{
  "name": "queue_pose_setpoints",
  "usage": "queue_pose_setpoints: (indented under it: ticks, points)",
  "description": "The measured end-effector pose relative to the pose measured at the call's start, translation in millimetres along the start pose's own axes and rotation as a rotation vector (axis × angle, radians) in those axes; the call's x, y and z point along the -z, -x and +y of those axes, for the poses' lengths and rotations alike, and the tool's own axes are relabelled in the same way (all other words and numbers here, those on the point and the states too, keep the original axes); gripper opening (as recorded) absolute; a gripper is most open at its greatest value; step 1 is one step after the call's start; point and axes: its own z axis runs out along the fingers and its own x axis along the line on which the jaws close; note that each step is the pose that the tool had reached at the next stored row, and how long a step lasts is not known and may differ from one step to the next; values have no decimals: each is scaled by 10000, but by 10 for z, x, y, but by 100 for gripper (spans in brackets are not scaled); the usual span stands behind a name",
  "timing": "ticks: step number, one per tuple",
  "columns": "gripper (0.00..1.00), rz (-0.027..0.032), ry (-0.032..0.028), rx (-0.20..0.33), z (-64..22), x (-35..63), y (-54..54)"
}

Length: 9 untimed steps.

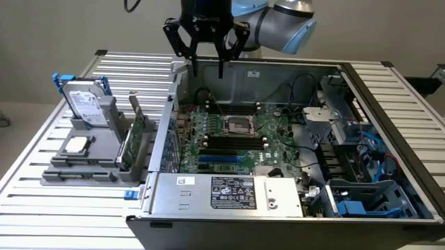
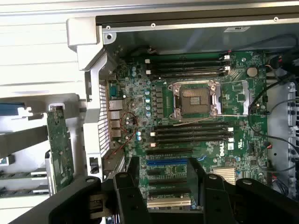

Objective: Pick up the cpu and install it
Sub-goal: 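Reach for the cpu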

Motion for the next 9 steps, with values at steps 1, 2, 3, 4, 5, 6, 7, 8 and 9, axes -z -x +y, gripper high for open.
queue_pose_setpoints:
  ticks: [1, 2, 3, 4, 5, 6, 7, 8, 9]
  points:
    - [53, 0, 0, 0, 0, 0, 0]
    - [53, 0, 0, 1, 0, 0, 1]
    - [53, 0, 0, 0, 0, 0, 1]
    - [53, 0, 0, 0, 0, 0, 1]
    - [53, 0, 0, -1, 0, 0, 1]
    - [53, 0, 0, -1, 0, 0, 1]
    - [53, 0, 0, 0, 0, 0, 1]
    - [53, 0, 0, 0, 0, 0, 1]
    - [53, 0, 0, 0, 0, 0, 1]
